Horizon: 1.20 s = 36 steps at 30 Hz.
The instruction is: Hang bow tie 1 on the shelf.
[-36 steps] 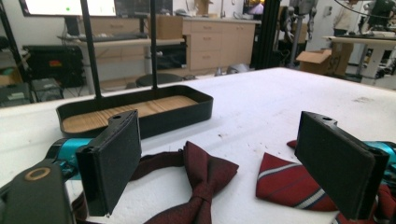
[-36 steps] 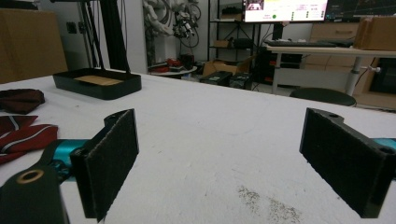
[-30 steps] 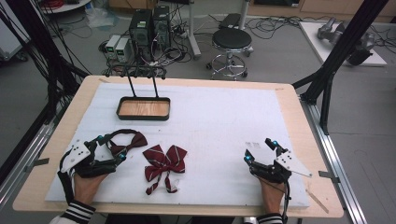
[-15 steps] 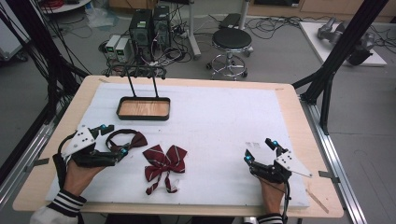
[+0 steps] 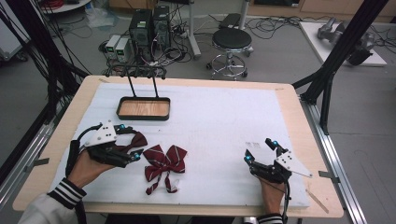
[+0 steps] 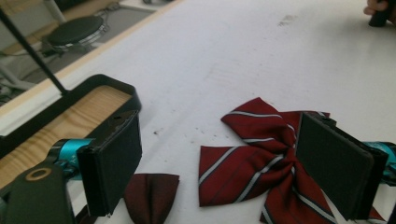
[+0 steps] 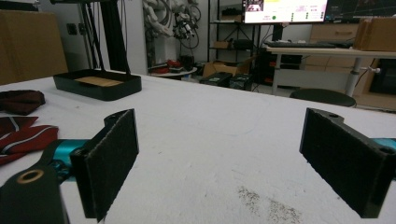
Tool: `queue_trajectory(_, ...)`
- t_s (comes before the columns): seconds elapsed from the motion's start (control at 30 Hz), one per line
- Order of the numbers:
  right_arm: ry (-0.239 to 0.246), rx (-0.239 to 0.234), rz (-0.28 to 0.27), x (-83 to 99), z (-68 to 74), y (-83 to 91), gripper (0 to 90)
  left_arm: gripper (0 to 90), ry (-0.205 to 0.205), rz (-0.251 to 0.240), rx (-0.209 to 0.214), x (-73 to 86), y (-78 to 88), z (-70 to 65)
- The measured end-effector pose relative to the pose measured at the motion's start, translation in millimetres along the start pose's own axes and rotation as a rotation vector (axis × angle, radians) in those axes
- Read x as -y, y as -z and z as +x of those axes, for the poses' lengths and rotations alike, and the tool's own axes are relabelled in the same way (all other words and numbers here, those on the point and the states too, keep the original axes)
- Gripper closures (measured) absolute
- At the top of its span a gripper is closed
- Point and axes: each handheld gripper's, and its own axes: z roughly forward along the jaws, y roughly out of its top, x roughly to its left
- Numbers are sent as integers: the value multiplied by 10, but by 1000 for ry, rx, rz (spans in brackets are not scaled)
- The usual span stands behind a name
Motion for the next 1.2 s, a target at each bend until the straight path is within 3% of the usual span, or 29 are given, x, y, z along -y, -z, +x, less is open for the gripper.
queue_trajectory(0.13, 6, -1, -3, 0, -1, -3, 109, 159, -25, 66, 45, -66, -73, -17)
queue_trajectory(0.33, 0, 1, 0, 0, 1, -1, 109, 168, -63, 115, 102, -161, -171, -66)
queue_trajectory(0.53, -1, 0, 1, 0, 1, -1, 109, 170, -66, 192, 171, -230, -301, -117)
queue_trajectory(1.2, 1, 3, -6, 1, -1, 0, 109, 250, -147, 368, 285, -243, -649, -303)
